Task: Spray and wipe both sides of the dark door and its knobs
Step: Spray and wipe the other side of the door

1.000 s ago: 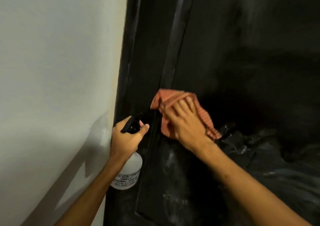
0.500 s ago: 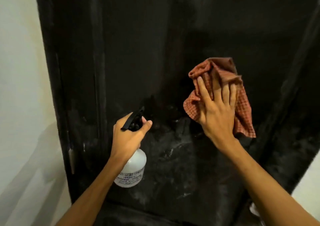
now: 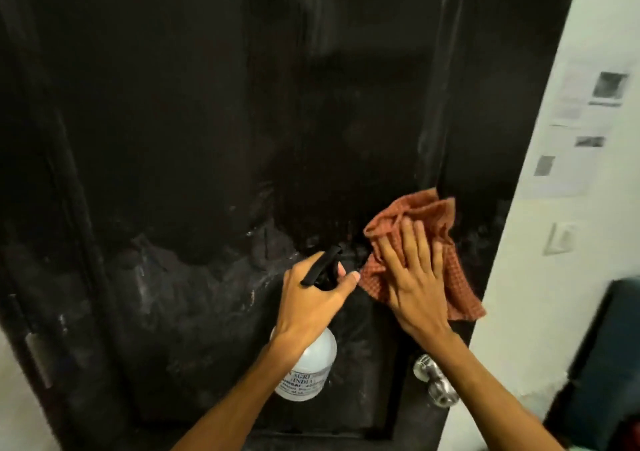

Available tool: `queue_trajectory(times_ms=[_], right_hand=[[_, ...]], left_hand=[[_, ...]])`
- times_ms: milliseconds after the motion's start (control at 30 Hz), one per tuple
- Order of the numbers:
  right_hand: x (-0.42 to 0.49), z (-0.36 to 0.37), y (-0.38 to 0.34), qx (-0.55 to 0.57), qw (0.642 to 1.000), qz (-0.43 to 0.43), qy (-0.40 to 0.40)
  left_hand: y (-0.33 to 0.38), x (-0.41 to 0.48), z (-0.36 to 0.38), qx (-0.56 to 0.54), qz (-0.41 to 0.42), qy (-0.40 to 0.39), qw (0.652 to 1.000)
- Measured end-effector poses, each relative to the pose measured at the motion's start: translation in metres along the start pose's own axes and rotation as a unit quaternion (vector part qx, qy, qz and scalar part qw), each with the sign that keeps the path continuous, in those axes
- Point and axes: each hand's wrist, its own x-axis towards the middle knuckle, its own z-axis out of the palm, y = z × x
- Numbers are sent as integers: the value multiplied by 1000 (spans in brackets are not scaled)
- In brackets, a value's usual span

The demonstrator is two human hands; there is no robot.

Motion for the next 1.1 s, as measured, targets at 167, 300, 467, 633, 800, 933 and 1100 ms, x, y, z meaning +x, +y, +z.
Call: queue_trajectory(times_ms=[167, 300, 467, 633, 800, 933, 1100], right_hand=[[48, -36, 62, -14, 998, 41, 39], [20, -21, 57, 37, 987, 131, 87], [-46, 15, 65, 50, 996, 78, 13], [44, -27, 81, 108, 964, 199, 136], [-45, 21, 22, 92, 988, 119, 42], [1, 15, 18, 98, 992, 75, 21], [54, 1, -10, 86, 988, 80, 105]], left_hand=[[10, -2, 46, 5, 16, -24, 1000], [12, -7, 65, 8, 20, -31, 999], [14, -8, 80, 7, 12, -28, 999], [17, -8, 77, -14, 5, -17, 1000], [11, -12, 70, -21, -20, 10, 1000], [6, -6, 40, -4, -11, 80, 997], [-11, -10, 8, 16, -10, 126, 992]])
